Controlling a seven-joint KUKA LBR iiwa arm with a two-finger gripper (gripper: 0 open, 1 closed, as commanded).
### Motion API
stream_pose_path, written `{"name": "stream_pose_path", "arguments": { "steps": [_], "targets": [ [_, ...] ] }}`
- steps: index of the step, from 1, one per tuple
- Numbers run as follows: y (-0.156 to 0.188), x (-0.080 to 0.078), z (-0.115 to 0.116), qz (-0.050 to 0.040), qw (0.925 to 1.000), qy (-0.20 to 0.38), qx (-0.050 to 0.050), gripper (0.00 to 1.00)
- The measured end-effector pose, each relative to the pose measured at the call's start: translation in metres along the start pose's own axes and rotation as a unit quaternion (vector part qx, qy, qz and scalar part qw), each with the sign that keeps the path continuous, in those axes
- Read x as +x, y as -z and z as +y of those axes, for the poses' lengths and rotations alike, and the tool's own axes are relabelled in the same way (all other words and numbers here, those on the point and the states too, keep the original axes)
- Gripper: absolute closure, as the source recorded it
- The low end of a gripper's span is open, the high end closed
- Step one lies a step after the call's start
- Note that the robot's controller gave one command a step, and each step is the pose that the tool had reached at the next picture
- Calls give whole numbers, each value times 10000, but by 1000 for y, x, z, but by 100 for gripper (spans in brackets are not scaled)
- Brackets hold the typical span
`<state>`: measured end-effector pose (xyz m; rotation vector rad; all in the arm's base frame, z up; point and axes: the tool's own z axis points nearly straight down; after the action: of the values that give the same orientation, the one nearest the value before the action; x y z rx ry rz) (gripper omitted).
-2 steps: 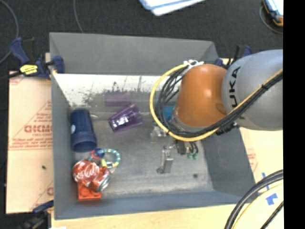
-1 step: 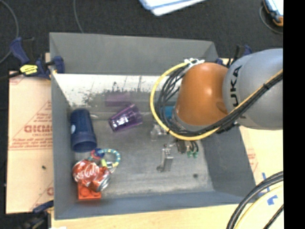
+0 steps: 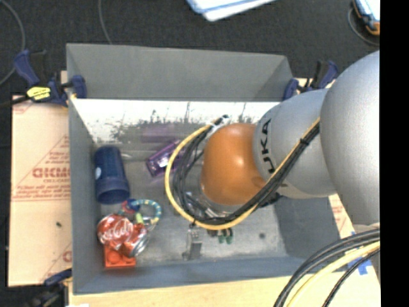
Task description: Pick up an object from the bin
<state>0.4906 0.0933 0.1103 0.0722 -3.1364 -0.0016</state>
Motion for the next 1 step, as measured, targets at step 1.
{"name": "stream_pose_path", "arguments": {
  "steps": [1],
  "targets": [
    [-16, -42, -15, -68, 9983, 585, 4, 0]
  ]
}}
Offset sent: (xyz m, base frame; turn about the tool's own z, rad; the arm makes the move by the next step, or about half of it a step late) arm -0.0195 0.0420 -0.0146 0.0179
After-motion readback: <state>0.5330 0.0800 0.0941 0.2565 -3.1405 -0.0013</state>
